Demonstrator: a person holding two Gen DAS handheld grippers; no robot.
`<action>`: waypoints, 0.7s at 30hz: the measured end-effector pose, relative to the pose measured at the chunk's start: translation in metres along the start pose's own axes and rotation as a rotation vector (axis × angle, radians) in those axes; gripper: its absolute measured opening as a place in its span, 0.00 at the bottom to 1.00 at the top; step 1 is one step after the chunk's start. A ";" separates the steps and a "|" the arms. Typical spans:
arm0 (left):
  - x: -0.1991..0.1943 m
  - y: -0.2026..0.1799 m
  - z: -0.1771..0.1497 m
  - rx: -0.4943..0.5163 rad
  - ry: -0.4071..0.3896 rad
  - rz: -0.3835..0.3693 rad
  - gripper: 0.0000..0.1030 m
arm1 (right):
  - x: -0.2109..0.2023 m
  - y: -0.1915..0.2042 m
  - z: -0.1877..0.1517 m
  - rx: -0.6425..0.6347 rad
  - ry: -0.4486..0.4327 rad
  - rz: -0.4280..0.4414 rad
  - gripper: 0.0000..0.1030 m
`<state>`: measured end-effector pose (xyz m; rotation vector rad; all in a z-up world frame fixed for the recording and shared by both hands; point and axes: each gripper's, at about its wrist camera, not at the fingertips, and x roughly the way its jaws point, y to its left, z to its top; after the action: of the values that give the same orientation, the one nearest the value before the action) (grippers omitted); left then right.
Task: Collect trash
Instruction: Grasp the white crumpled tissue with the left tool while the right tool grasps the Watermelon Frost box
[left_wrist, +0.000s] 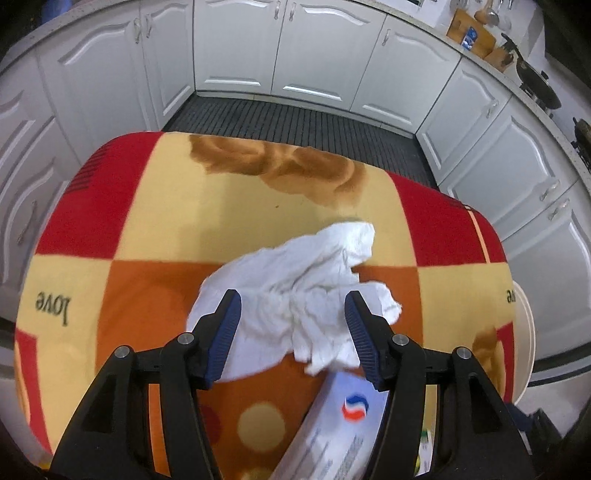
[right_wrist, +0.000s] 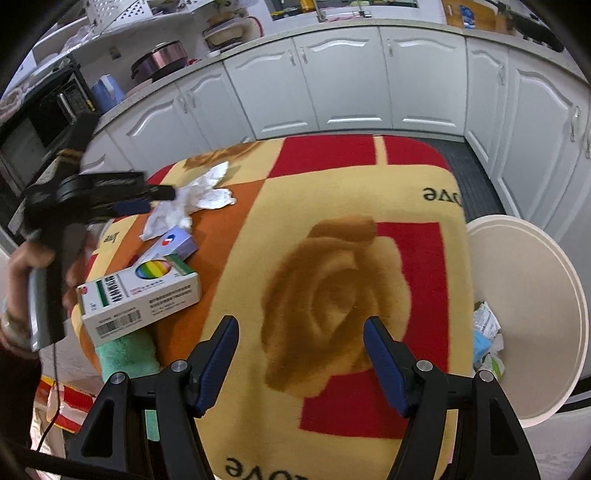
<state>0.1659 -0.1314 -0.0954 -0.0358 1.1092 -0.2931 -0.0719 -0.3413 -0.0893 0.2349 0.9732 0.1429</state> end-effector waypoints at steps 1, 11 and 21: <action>0.005 -0.001 0.002 0.012 0.014 0.009 0.55 | 0.000 0.003 0.000 -0.007 0.004 0.001 0.66; 0.005 0.008 -0.007 0.094 0.006 0.056 0.15 | 0.003 0.039 -0.011 -0.103 0.050 0.080 0.66; -0.065 0.046 -0.038 0.087 -0.097 0.091 0.14 | -0.003 0.097 -0.021 -0.254 0.061 0.196 0.71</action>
<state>0.1152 -0.0668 -0.0640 0.0774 0.9982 -0.2551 -0.0927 -0.2453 -0.0731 0.0922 0.9813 0.4518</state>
